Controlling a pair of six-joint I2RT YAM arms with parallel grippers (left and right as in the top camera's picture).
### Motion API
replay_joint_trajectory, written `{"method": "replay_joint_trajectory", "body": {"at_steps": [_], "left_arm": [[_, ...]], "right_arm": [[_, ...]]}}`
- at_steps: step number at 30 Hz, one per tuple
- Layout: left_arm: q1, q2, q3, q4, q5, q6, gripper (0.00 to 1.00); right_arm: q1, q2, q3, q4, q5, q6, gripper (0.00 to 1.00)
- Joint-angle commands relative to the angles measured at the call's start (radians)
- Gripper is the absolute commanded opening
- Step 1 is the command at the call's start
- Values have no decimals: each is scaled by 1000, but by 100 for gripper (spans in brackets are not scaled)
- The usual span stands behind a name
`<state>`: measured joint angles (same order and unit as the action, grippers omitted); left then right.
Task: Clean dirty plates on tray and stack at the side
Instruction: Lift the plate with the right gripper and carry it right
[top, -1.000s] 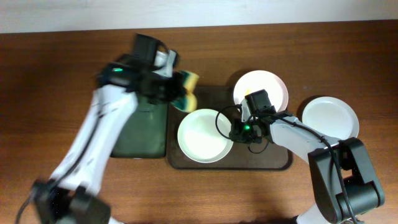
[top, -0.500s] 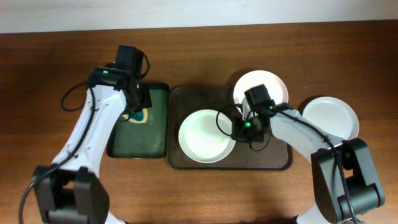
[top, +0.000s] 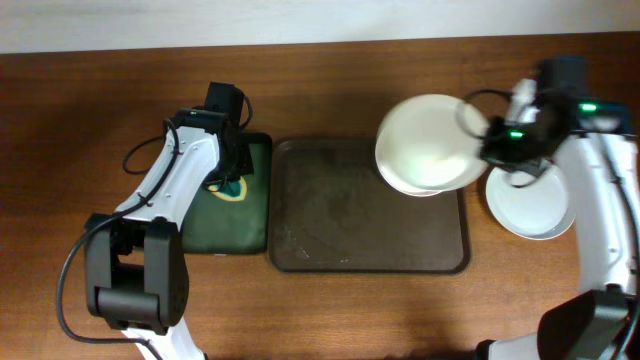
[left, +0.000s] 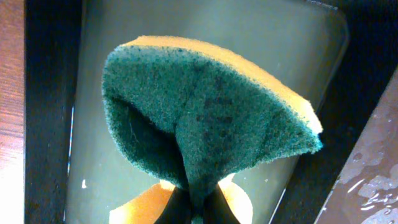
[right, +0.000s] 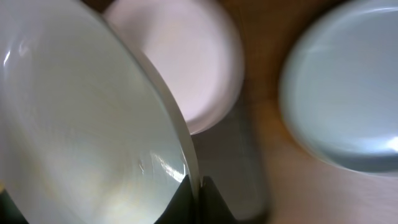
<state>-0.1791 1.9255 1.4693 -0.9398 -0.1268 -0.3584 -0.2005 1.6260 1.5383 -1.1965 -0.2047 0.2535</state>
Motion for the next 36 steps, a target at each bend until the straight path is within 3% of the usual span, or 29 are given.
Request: {"method": "replay_joint_trajectory", "body": {"at_steps": [1,7,14,26,36], "left_arm": [[-2,8,-3,20,8,17,0],[-3,8,-3,40,64,47,0],[-3,8,-3,33,98,77,0],[-3,8,-3,34,98,77,0],[-3,8,-3,33,98,77,0]], "right_arm": [[-155,-17,15,-59,204,-31,4],[-321,-17,11,-109,491,101,4],[-328,-17,10,-109,837,281,4],[-110,-11,2,-135,1131,309,4],[72,-8,3,-119,1177,305,4]]}}
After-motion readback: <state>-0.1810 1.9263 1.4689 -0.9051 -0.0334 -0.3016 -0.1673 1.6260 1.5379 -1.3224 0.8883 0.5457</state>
